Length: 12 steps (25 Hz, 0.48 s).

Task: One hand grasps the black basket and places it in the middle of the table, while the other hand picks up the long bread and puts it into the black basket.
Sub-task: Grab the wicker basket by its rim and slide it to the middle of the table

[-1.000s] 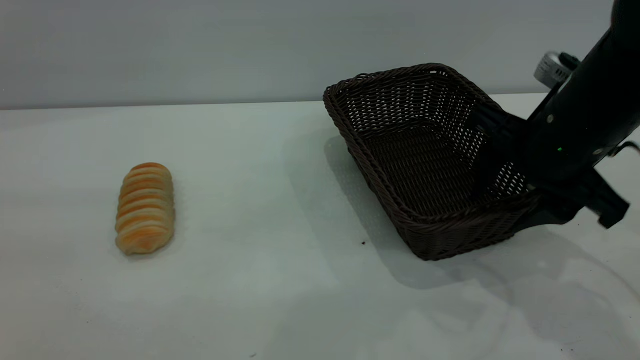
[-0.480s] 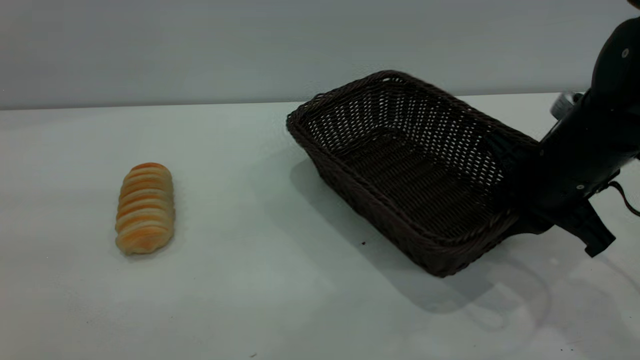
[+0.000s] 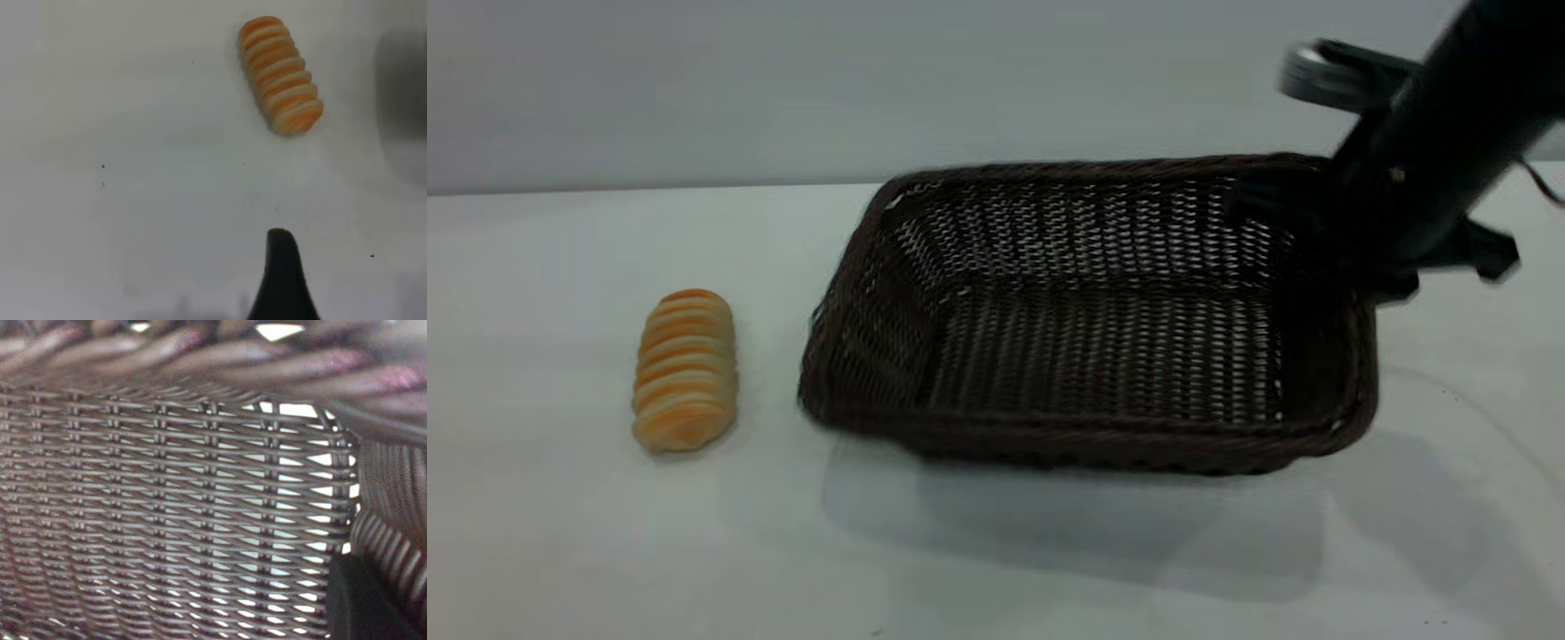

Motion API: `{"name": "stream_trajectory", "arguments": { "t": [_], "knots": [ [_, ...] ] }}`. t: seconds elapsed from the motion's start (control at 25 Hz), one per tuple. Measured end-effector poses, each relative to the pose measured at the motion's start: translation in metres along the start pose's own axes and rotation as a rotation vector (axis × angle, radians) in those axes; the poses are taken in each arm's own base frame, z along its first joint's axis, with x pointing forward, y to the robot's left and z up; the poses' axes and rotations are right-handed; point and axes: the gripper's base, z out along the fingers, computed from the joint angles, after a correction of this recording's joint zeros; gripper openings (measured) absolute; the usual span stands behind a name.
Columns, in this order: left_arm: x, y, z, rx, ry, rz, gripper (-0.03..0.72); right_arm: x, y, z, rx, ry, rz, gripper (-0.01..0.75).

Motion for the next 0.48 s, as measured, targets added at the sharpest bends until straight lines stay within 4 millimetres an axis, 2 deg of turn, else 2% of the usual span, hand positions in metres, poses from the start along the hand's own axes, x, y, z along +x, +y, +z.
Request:
{"name": "stream_trajectory", "arguments": {
  "t": [0.08, 0.24, 0.48],
  "knots": [
    [0.000, 0.000, 0.000, 0.000, 0.000, 0.000, 0.586, -0.013, 0.007, 0.000, -0.014, 0.007, -0.074, 0.096],
    [0.000, 0.000, 0.000, 0.000, 0.000, 0.000, 0.586, -0.028, 0.017, 0.014, -0.048, 0.049, -0.110, 0.096],
    [0.000, 0.000, 0.000, 0.000, 0.000, 0.001, 0.586, -0.023, 0.027, 0.048, -0.098, 0.129, -0.113, 0.100]
  ]
}}
